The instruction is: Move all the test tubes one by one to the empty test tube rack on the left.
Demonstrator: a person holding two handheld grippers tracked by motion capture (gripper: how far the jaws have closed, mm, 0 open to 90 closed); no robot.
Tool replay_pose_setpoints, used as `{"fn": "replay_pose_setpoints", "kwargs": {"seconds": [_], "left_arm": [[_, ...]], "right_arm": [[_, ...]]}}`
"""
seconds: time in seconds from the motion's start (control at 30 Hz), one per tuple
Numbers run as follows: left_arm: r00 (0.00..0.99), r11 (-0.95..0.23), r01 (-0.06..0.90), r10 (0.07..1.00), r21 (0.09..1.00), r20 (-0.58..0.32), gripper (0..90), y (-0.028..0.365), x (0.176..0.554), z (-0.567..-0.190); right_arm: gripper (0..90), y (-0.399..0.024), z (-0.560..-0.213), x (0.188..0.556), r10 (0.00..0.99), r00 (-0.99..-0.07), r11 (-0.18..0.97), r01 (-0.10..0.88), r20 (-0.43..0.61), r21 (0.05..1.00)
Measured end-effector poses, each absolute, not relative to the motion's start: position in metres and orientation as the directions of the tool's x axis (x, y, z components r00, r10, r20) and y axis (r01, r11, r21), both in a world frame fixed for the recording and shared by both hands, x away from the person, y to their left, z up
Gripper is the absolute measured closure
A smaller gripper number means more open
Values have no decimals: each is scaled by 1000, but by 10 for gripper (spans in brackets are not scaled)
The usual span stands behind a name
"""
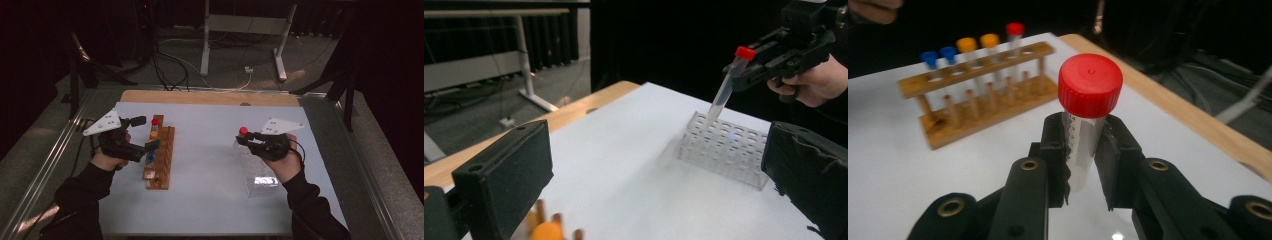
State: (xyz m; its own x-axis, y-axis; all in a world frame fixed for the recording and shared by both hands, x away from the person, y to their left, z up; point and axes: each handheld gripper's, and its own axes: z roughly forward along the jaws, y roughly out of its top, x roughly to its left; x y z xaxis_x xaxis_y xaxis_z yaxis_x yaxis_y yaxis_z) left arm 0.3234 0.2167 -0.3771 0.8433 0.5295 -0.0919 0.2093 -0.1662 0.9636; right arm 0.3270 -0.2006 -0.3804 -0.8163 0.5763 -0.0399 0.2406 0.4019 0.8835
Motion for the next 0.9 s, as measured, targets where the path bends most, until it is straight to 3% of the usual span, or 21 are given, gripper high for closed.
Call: {"fn": "replay_pose_setpoints", "kwargs": {"seconds": [0.3, 0.43, 0.9], "left_arm": [[892, -214, 202, 443, 956, -89, 18, 170, 319, -379], [911, -228, 183, 405, 956, -78, 67, 152, 317, -382], [944, -306, 112, 331, 945, -5, 467, 105, 311, -395]], "right_arm": [[748, -167, -396, 321, 490, -872, 440, 248, 1, 863], [748, -154, -402, 317, 459, -888, 459, 244, 7, 854], [748, -131, -406, 310, 403, -915, 495, 231, 14, 838]]}}
